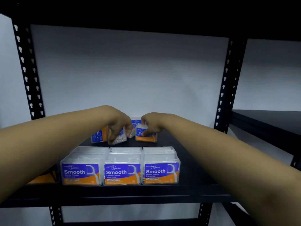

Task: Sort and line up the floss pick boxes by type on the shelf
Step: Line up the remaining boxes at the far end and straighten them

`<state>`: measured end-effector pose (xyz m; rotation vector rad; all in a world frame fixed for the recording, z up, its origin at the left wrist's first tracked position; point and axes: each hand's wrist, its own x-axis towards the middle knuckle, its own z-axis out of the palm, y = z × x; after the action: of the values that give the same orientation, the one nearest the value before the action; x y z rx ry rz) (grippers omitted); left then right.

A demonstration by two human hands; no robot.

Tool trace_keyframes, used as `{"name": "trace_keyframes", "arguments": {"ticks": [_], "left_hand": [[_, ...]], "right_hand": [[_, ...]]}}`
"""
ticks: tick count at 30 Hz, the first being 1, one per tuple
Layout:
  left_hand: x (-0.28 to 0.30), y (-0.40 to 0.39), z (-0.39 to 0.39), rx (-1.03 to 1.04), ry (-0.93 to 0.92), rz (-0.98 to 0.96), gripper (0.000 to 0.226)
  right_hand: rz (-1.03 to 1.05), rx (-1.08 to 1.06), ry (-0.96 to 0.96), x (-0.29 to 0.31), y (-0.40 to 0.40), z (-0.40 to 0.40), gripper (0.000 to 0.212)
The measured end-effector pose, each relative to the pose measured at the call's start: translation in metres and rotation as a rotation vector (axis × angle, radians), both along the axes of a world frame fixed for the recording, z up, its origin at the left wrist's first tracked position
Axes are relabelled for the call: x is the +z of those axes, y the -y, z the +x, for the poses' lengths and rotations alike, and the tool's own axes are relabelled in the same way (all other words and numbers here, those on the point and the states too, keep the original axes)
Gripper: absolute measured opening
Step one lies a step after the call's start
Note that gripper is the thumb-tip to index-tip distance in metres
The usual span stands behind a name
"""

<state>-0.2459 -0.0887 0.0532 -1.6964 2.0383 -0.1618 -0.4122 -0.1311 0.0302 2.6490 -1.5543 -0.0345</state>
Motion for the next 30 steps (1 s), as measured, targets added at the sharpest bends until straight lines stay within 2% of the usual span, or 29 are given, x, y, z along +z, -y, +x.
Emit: {"name": "trace_keyframes", "arguments": {"ticks": [5, 10, 15, 21, 26, 30], "left_hand": [[0.001, 0.010, 0.007, -0.060, -0.085, -0.058, 0.072], [0.002, 0.014, 0.016, -0.114, -0.208, -0.107, 0.043], [0.003, 0.012, 0.020, -0.106, -0.338, -0.142, 0.048], [0.015, 0.000, 0.011, -0.189, -0.522, -0.270, 0.028], [0.030, -0.022, -0.015, -0.221, -0.686, -0.311, 0.036], [0.042, -0.044, -0.047, -0.248, -0.818, -0.274, 0.033]], "right_hand": [[0.049, 0.058, 0.094, -0.016, 0.008, -0.011, 0.064], [0.067, 0.106, 0.113, -0.013, 0.011, -0.015, 0.064], [0.060, 0.092, 0.147, 0.000, 0.006, -0.025, 0.057], [0.037, 0.047, 0.213, 0.030, -0.011, -0.056, 0.048], [0.055, 0.003, 0.263, 0.058, -0.040, -0.095, 0.039], [0.061, -0.035, 0.269, 0.074, -0.068, -0.126, 0.035]]}}
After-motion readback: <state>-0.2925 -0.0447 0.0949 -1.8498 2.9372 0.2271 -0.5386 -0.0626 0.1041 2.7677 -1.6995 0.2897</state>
